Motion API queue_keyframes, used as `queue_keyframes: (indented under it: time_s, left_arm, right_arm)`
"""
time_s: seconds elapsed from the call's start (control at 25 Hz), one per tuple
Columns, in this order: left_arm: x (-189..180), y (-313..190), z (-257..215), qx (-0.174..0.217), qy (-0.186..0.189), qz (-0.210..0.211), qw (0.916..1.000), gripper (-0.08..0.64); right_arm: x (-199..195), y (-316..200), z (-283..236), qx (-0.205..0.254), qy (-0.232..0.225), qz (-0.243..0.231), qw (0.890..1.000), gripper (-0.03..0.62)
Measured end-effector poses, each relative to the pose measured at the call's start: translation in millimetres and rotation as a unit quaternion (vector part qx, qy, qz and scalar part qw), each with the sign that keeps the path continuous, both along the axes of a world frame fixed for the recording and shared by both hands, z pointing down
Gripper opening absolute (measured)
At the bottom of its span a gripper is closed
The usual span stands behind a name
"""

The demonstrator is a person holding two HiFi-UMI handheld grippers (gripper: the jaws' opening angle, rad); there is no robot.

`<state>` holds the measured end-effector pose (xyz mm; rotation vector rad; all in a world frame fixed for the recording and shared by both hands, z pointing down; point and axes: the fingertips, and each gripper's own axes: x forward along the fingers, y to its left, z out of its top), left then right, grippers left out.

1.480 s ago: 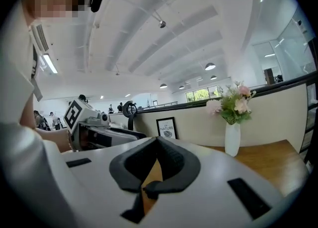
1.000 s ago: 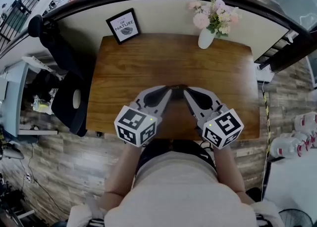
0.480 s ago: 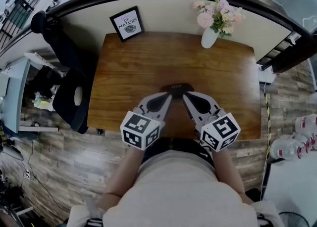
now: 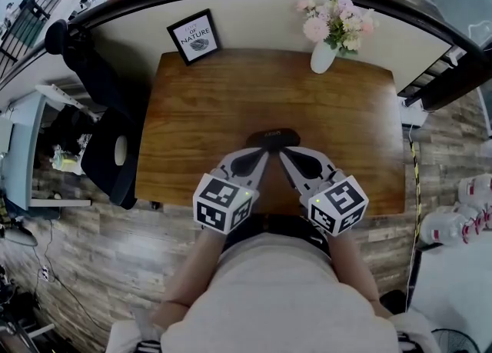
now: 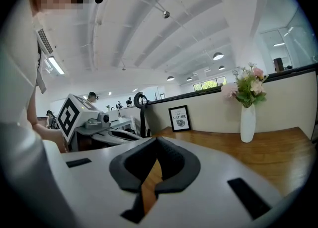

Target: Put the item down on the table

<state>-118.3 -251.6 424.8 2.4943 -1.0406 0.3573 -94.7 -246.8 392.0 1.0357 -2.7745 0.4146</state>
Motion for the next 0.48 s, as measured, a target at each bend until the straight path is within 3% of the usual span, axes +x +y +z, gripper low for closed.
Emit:
queue_keyframes:
  time_s: [0.48]
  left_arm:
    - [5.1, 1.0, 6.7, -0.009, 0.002, 0.01, 0.9999, 0.011]
  right_arm:
    - [2.3, 0.0, 5.9, -0.006, -0.001, 0.007, 1.0, 0.009]
